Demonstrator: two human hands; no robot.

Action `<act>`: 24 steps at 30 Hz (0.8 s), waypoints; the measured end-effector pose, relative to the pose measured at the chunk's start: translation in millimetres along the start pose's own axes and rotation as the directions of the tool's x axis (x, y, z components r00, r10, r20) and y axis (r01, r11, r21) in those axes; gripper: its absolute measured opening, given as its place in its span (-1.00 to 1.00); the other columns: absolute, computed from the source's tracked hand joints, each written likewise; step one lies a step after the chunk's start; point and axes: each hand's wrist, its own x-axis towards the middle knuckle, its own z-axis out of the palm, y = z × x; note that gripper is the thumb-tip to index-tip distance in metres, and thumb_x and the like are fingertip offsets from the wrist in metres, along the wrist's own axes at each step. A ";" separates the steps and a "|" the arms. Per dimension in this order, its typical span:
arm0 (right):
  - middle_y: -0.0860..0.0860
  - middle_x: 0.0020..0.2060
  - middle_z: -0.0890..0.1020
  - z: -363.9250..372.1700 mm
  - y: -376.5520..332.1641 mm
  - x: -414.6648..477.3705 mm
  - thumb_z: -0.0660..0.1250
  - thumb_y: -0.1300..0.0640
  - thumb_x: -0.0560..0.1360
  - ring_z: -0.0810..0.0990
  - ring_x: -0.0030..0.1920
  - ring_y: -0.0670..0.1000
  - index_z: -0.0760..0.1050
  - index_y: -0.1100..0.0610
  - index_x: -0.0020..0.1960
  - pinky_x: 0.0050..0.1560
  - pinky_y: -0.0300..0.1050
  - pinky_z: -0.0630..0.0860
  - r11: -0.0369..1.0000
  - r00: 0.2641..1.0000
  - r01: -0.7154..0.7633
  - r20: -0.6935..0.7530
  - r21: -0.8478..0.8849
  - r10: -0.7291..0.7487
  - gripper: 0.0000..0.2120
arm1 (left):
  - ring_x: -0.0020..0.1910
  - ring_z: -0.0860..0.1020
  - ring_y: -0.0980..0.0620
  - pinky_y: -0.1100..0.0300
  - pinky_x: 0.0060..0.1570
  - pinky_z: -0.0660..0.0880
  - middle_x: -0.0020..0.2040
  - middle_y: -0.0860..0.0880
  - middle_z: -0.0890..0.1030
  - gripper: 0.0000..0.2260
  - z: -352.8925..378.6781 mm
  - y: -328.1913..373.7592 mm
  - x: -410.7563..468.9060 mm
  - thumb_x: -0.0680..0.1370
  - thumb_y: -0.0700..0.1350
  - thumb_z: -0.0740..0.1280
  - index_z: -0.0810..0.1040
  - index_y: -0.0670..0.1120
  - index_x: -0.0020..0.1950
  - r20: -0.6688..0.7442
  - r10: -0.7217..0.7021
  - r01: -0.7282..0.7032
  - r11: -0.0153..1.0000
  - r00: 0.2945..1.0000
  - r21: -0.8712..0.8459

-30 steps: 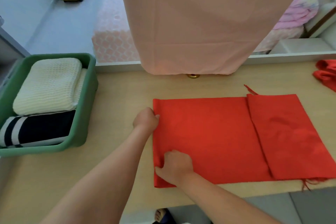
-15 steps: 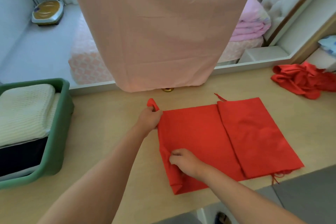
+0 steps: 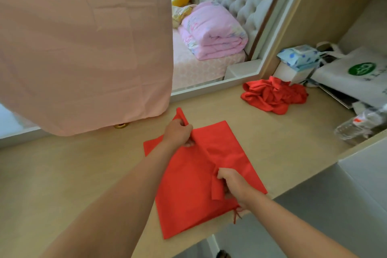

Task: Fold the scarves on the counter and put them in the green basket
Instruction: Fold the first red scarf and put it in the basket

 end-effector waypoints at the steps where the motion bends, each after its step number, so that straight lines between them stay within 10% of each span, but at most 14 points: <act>1: -0.03 -0.45 0.41 -18.3 2.2 4.8 0.22 0.00 0.20 0.42 -0.44 -0.03 0.42 0.03 -0.29 -0.38 -0.20 0.34 1.000 1.000 -0.003 -0.006 0.016 0.003 -0.86 | -0.37 0.67 -0.17 -0.01 -0.31 0.64 -0.39 -0.17 0.62 -0.91 17.3 8.3 6.0 0.52 -0.19 0.24 0.36 -0.11 -0.18 0.000 0.001 -0.001 1.000 1.000 0.015; 8: 0.01 -0.46 0.40 -117.7 26.4 43.8 0.23 0.00 0.31 0.44 -0.42 0.05 0.40 0.06 -0.30 -0.38 -0.09 0.44 0.997 0.991 -0.060 -0.114 0.038 0.064 -0.87 | -0.42 0.63 -0.07 0.15 -0.31 0.57 -0.41 -0.11 0.62 -0.87 134.5 31.1 53.0 0.55 -0.12 0.25 0.40 -0.10 -0.18 0.005 -0.015 0.014 0.986 1.000 0.168; 14: 0.01 -0.23 0.64 -144.2 54.8 71.4 0.27 -0.18 0.55 0.64 -0.24 0.05 0.59 0.14 -0.05 -0.37 -0.09 0.56 0.961 0.989 -0.092 -0.137 -0.260 0.057 -0.62 | 0.27 0.51 -0.08 0.17 0.20 0.38 0.26 -0.09 0.57 -0.62 182.1 -12.6 53.9 0.61 0.01 0.28 0.43 -0.13 0.37 0.004 -0.083 0.078 0.955 0.997 0.285; 18: -0.09 -0.09 0.66 -137.1 61.2 77.6 0.35 -0.24 0.41 0.64 -0.05 0.01 0.58 0.04 0.00 -0.07 -0.09 0.56 0.830 0.989 -0.043 -0.139 -0.555 -0.042 -0.63 | 0.18 0.57 -0.06 0.24 0.15 0.40 0.18 -0.10 0.62 -0.70 176.8 -36.5 31.4 0.57 -0.25 0.28 0.49 -0.15 0.30 -0.038 0.155 -0.137 0.947 0.987 0.291; 24: 0.01 -0.14 0.65 -136.0 54.8 67.2 0.27 -0.01 0.51 0.60 -0.09 0.10 0.54 0.04 -0.04 -0.19 -0.10 0.45 0.793 0.935 0.076 -0.234 -0.605 -0.267 -0.85 | 0.18 0.54 -0.08 0.02 0.15 0.46 0.19 -0.04 0.59 -0.67 156.6 -74.3 -11.6 0.49 -0.22 0.32 0.56 -0.06 0.25 -0.140 0.467 -0.275 0.709 0.873 0.650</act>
